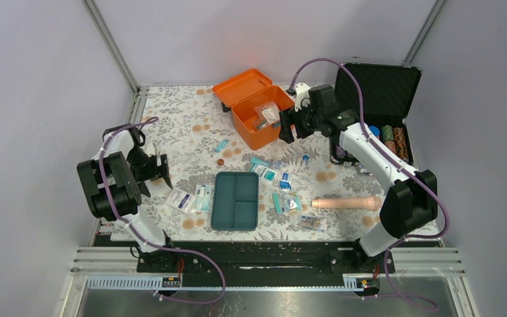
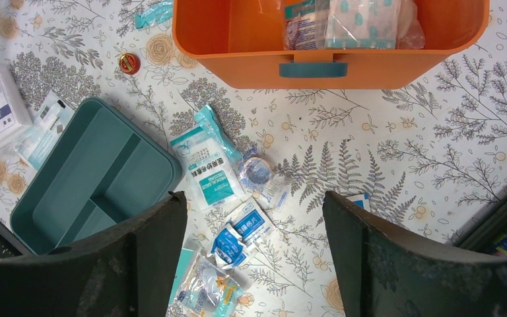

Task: Organize the medicine kit

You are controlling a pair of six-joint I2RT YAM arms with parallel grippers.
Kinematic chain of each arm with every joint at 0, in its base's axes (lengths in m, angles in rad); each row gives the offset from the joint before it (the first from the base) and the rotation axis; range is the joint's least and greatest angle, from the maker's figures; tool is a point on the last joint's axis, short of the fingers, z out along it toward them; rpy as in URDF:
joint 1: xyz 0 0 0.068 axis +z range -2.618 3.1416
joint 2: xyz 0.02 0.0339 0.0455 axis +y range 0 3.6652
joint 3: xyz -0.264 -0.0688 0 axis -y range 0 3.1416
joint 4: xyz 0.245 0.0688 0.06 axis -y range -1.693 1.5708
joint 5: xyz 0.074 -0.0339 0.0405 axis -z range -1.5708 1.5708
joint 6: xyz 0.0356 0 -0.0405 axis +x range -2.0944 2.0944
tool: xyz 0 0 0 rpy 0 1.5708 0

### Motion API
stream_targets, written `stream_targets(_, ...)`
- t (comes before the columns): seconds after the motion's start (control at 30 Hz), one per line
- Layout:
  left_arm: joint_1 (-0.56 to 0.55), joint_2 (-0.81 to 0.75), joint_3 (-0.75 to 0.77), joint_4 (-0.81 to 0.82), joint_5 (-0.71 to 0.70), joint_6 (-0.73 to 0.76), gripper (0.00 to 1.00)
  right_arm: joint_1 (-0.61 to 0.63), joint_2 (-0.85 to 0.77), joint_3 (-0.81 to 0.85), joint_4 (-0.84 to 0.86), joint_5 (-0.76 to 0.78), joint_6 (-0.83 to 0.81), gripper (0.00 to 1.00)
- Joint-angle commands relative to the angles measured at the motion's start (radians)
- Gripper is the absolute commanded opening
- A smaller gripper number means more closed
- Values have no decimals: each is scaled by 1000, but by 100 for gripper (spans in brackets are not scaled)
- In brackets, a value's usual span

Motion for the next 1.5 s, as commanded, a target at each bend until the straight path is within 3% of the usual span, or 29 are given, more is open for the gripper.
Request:
stream_targets(0.0,12,20,-3,-36,-43,-42,84,6,2,32,14,-28,-5,82)
stream_targets(0.13,12,83,16,-55,19,-38,80,6,0,33,14,-26,-6,82)
stream_targets(0.4,10,186,15,-53,86,-39,53,6,-6,23,14,-18,-11,82)
stream_targets(0.6,10,239,22,-44,181,-41,29,6,7,31,14,-17,-11,82)
stream_targets(0.77,12,240,77,-68,172,-2,0,6,22,48,13,-19,-8,81)
stream_targets(1.1,13,111,204,-88,74,56,0,6,34,47,14,-28,1,81)
stream_targets(1.13,13,114,211,-97,52,31,8,6,36,47,14,-31,5,81)
stream_targets(1.2,12,110,178,-125,32,-15,53,6,38,51,14,-35,9,81)
stream_targets(1.23,12,100,137,-126,30,-31,63,6,38,54,14,-38,11,81)
stream_targets(1.33,23,83,78,-108,31,-77,73,6,42,59,14,-36,11,81)
stream_targets(1.47,33,119,80,-105,92,-107,71,6,35,53,13,-30,7,81)
